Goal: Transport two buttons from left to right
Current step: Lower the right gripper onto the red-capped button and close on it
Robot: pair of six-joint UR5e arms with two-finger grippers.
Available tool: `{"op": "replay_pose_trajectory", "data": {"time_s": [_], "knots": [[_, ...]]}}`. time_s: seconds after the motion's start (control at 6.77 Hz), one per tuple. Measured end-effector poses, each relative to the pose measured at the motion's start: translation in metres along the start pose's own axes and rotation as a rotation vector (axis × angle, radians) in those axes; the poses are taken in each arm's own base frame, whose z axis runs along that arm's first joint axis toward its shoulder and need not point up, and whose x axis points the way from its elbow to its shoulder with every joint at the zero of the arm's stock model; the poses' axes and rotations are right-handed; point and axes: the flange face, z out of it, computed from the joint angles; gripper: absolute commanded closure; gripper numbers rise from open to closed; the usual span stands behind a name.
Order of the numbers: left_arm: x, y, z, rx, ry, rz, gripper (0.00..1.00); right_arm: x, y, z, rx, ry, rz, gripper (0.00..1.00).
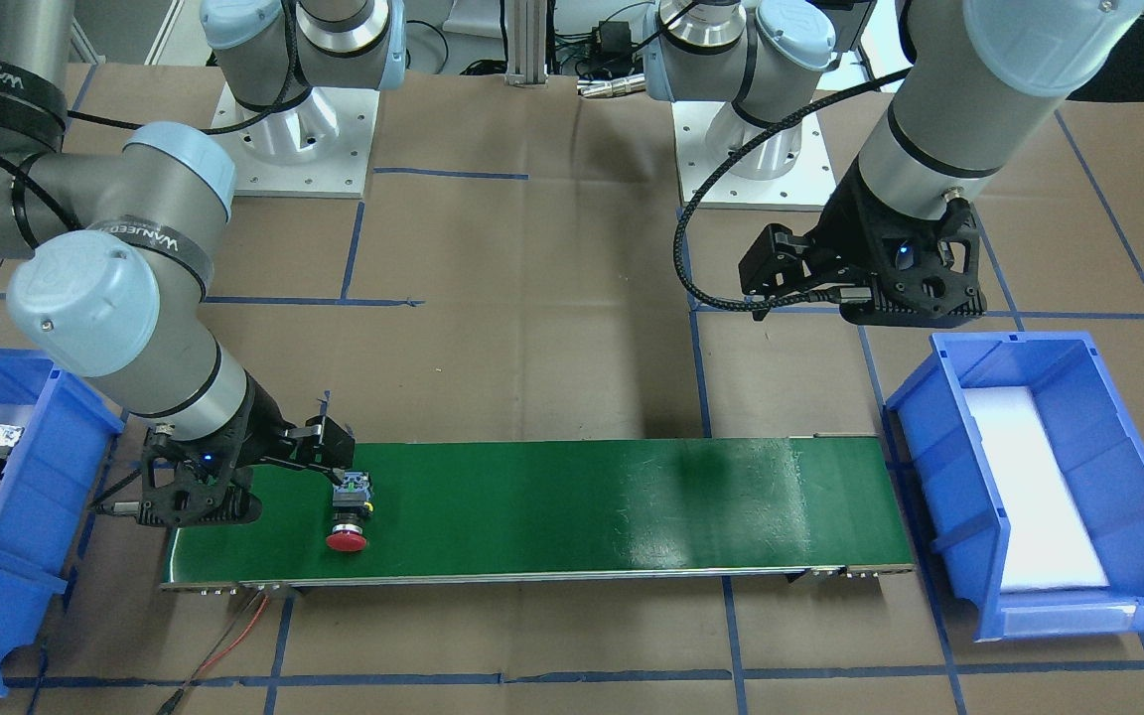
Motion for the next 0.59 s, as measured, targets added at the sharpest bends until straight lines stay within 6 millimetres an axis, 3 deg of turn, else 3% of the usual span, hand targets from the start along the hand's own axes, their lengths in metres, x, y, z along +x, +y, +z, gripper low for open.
{"op": "replay_pose_trajectory", "data": {"time_s": [0.59], "knots": [[0.000,0.000,0.000,0.000,0.000,0.000,0.00,0.005,-0.014,0.041,-0.020,-0.005,0.001,0.02]]}}
